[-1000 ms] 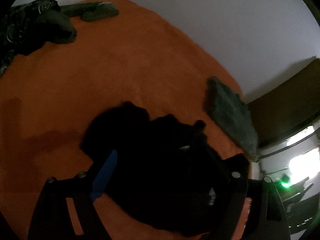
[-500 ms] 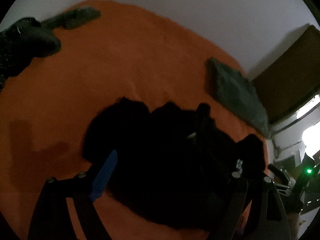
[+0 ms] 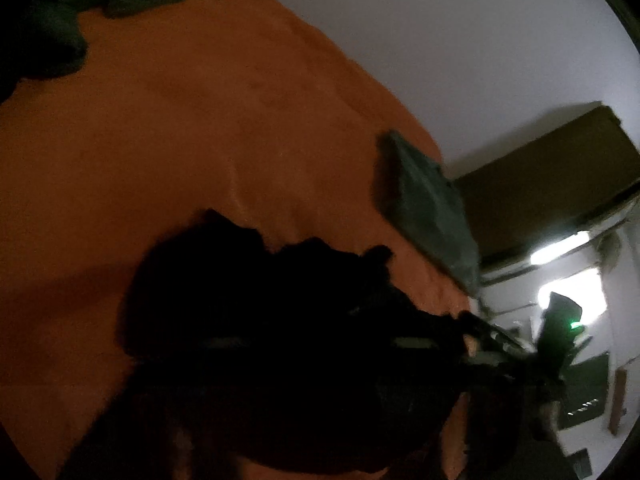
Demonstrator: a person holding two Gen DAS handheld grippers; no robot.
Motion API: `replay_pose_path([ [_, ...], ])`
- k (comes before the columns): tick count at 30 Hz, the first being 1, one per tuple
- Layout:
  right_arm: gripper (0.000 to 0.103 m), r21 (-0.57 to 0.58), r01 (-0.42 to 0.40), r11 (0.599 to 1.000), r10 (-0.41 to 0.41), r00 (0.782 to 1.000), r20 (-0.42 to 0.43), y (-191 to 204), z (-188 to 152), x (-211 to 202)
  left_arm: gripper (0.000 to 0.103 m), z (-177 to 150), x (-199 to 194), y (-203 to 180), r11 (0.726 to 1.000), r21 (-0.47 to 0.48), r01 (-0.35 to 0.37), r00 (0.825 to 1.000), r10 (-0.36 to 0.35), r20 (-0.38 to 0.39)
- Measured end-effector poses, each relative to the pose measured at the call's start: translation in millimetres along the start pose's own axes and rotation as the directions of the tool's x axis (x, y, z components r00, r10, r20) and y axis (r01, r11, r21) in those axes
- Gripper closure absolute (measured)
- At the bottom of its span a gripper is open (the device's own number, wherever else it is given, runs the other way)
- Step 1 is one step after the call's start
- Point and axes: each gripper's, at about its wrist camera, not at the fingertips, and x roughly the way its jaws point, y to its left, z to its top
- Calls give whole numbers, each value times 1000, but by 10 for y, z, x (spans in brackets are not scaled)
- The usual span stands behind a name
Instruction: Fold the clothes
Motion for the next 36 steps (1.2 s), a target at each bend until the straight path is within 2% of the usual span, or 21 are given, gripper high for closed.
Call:
replay_pose_path([
  [2, 100, -48, 8, 999, -8, 1000, -5, 68, 44, 52, 96, 66, 57, 13, 998, 17, -54, 999, 54, 2],
  [3, 97, -85, 14, 996, -15, 1000, -5, 113, 98, 87, 96, 93, 79, 24, 998, 20, -58, 998, 58, -4],
  [5, 79, -134, 15, 991, -19, 1000, -23, 155, 188, 188, 93, 173, 186, 41, 996, 24, -85, 995, 86, -51],
  [6, 43, -156, 4, 988, -11, 999, -39, 176, 257, 270, 93, 232, 289, 55, 994, 28, -110, 988, 112, -105],
  [7, 3, -167, -3, 986, -5, 999, -48, 198, 304, 321, 93, 258, 350, 55, 992, 34, -125, 982, 129, -141],
  [8, 0, -183, -15, 983, 6, 999, -50, 226, 362, 377, 93, 288, 418, 34, 990, 56, -130, 974, 138, -180],
  [11, 0, -218, -19, 976, 4, 998, -67, 280, 514, 525, 92, 354, 503, -118, 978, 163, -129, 964, 162, -209],
  [12, 0, -237, -10, 972, -8, 997, -76, 306, 566, 597, 80, 366, 521, -193, 972, 205, -113, 961, 159, -224],
  [13, 0, -256, -3, 967, -21, 996, -88, 331, 617, 667, 47, 377, 539, -266, 965, 245, -96, 958, 157, -241],
  [15, 0, -285, 11, 959, -49, 991, -126, 379, 672, 838, 10, 381, 601, -358, 959, 275, -64, 941, 150, -304],
  [18, 0, -308, 25, 951, -78, 984, -160, 420, 753, 1028, 10, 407, 644, -460, 951, 305, -45, 932, 150, -329],
  [21, 1, -312, 23, 950, -88, 976, -198, 448, 801, 1178, 10, 409, 756, -504, 932, 360, -51, 928, 177, -327],
  [22, 8, -311, 13, 950, -84, 973, -215, 461, 812, 1230, 10, 401, 843, -482, 931, 362, -47, 916, 184, -355],
  [23, 17, -308, 7, 951, -82, 970, -229, 470, 809, 1264, 10, 394, 927, -461, 930, 364, -43, 905, 191, -380],
  [24, 46, -306, 2, 952, -80, 967, -243, 478, 805, 1297, 10, 392, 985, -435, 932, 359, -51, 908, 193, -372],
  [25, 84, -303, -4, 953, -78, 963, -257, 486, 801, 1331, 10, 389, 1042, -409, 934, 353, -59, 911, 195, -364],
  [26, 91, -308, 15, 951, -94, 965, -245, 491, 786, 1292, 10, 391, 1094, -384, 940, 336, -55, 911, 185, -370],
  [29, 92, -324, 74, 943, -139, 974, -182, 507, 732, 1094, 11, 383, 1174, -322, 963, 267, -27, 919, 129, -372],
  [33, 93, -273, 67, 960, -96, 991, -94, 480, 666, 632, 11, 342, 1210, -346, 969, 245, 19, 926, 75, -369],
  [36, 93, -231, 77, 970, -86, 996, -29, 443, 618, 286, 11, 335, 1251, -405, 965, 262, 8, 927, 91, -363],
])
